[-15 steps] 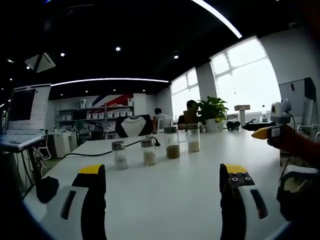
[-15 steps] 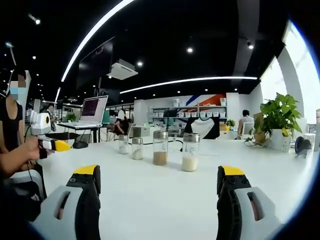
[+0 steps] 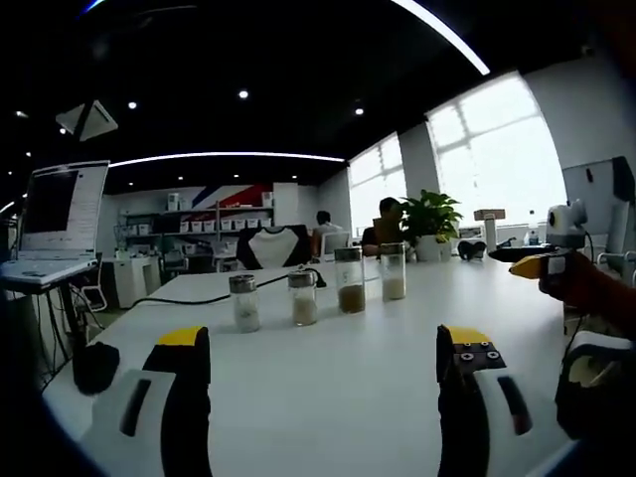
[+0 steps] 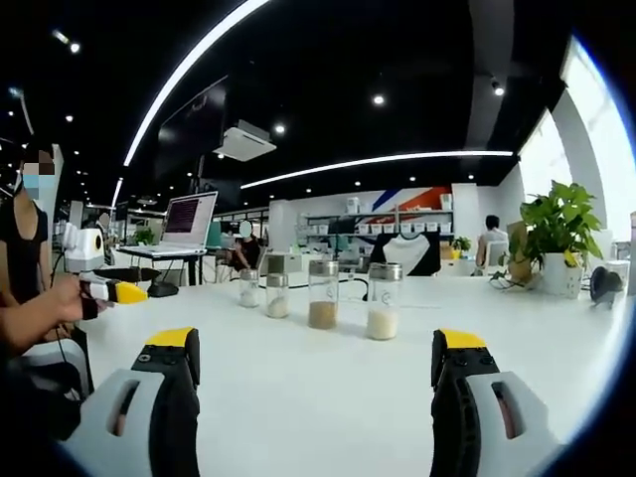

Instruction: Rotate the seasoning bottle until the label or dispensing opening points toward the visible target arrow and the bottle remains upright within the marked orientation range

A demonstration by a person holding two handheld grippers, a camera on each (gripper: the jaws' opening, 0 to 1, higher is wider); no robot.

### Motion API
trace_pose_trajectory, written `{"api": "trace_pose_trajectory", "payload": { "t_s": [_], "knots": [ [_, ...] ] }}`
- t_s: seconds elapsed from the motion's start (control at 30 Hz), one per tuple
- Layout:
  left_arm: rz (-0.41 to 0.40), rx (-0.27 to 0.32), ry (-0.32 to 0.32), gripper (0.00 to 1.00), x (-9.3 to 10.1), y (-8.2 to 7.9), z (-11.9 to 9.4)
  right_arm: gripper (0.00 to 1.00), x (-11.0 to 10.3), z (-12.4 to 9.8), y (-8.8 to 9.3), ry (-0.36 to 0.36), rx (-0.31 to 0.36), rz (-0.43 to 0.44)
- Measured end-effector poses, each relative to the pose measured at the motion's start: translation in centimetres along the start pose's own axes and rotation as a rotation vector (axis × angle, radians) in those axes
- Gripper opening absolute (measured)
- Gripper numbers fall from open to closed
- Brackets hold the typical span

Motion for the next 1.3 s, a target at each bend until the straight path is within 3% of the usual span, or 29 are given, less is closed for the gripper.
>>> {"api": "trace_pose_trajectory", "payload": {
  "t_s": [0.8, 1.3],
  "knots": [
    [-0.001, -0.022, -0.014, 0.98, -0.15, 0.87, 0.06, 0.99, -0.01, 0.2, 0.66, 0.013, -0.016, 0.028],
    [0.0, -0.011, -0.021, 0.98, -0.58, 0.33, -0.26, 0.99, -0.15, 0.22, 0.46, 0.007, 0.001, 0.057]
  ]
}}
Point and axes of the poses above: the point that each gripper's makers call its tool centre point, and the gripper's own axes: z roughly forward along the fingers, x roughly to its right, y roughly out of its underside, the point moved 3 cm from there along -z, roughly backward along the fingers, and after that the axes turned 7 degrees about z, right-handed, at the moved point
